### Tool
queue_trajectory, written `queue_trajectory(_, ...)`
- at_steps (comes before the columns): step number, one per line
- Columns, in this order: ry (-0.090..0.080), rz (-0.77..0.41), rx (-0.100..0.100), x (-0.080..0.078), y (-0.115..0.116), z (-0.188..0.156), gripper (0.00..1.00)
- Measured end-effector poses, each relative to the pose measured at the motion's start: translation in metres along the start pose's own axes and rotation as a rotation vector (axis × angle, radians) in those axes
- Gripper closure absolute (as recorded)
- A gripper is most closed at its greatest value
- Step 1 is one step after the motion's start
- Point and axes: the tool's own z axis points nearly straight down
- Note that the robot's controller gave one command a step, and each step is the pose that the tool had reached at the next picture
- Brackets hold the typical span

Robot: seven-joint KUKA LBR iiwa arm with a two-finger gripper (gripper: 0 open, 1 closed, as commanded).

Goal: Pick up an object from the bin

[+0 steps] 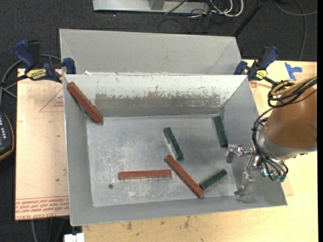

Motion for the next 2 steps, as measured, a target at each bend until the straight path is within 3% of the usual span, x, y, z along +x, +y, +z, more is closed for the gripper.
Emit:
queue_trajectory(1,-0.004,0.054,-0.003,-0.0177,0.0454,0.0633,0.00)
queue_trajectory(2,-0.007,0.057,0.001,-0.0182,0.0419,0.0600,1.00)
